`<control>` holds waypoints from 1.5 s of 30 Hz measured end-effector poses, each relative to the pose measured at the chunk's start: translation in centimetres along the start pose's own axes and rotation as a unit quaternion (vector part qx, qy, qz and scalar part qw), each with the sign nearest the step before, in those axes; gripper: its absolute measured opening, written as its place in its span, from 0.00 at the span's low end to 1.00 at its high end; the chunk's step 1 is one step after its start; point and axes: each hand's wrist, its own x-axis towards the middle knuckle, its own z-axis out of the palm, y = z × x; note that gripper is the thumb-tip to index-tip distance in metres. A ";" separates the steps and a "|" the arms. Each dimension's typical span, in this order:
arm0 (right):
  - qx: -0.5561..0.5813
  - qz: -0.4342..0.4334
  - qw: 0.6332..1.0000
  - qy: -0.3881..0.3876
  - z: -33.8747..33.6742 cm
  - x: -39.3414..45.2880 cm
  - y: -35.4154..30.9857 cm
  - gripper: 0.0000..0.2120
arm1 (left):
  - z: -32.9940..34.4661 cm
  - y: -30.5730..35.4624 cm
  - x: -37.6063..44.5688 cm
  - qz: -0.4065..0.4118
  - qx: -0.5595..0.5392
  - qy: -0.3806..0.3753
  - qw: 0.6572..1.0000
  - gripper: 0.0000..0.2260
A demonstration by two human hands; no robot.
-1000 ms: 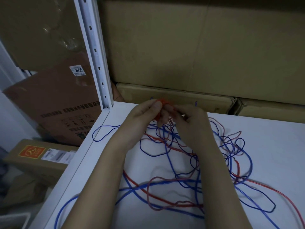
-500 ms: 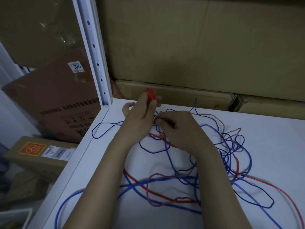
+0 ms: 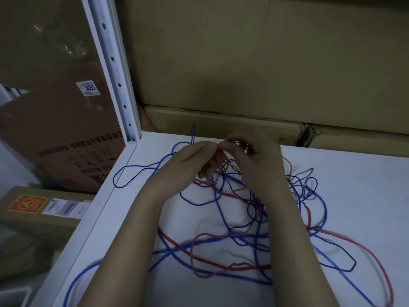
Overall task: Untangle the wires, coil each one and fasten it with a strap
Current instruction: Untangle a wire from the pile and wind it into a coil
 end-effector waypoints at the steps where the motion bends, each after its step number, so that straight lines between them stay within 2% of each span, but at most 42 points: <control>1: 0.018 0.010 1.000 -0.015 0.1 -0.1 0.1 0.04 | -0.1 -0.1 0.1 0.002 -0.008 0.000 1.000 0.18; 5: 0.056 0.083 0.994 -0.049 -0.1 -0.9 0.6 0.11 | 0.0 -0.1 0.1 0.015 -0.075 -0.005 0.997 0.18; 10: 0.073 0.143 0.986 -0.052 -0.8 -2.3 0.1 0.10 | 1.5 0.8 0.1 0.062 -0.150 0.020 0.987 0.18; 13: -0.043 0.123 0.988 -0.085 -1.2 -3.4 -0.5 0.12 | 2.1 1.6 -0.4 0.066 -0.237 0.057 0.968 0.16; 15: -0.102 0.107 0.981 -0.127 -1.4 -4.1 -1.1 0.13 | 2.3 1.9 -1.0 0.051 -0.245 0.076 0.965 0.14; 20: -0.159 0.041 0.964 -0.210 -0.8 -5.8 -4.0 0.16 | 2.7 2.9 -3.1 0.035 -0.166 0.114 0.979 0.12; 24: -0.189 -0.044 0.955 -0.226 -0.4 -7.0 -6.1 0.14 | 1.6 2.7 -5.1 0.020 -0.089 0.121 0.989 0.10; 29: -0.200 -0.233 0.944 -0.118 -0.7 -7.3 -8.4 0.08 | 0.3 2.4 -8.3 -0.028 -0.007 0.112 0.993 0.09; 32: -0.157 -0.281 0.945 -0.056 -0.6 -6.8 -8.8 0.09 | -0.3 2.9 -10.5 -0.053 0.032 0.095 0.993 0.17; 35: -0.062 -0.206 0.976 -0.032 -0.4 -7.1 -9.3 0.05 | 0.1 4.4 -12.5 -0.042 0.045 0.086 0.994 0.24; 37: 0.070 -0.108 0.992 -0.001 -0.2 -8.0 -10.0 0.04 | 0.8 5.4 -13.6 -0.046 0.055 0.111 0.991 0.26; 39: 0.193 -0.013 0.981 0.008 0.0 -8.9 -10.7 0.05 | 1.5 6.1 -14.7 -0.054 0.061 0.129 0.988 0.27; 41: 0.248 0.045 0.968 -0.004 0.3 -10.0 -11.2 0.09 | 2.1 6.4 -15.8 -0.059 0.044 0.130 0.989 0.26; 45: 0.368 0.129 0.916 -0.095 0.7 -12.1 -12.0 0.09 | 3.0 6.5 -17.6 -0.077 -0.032 0.135 0.987 0.19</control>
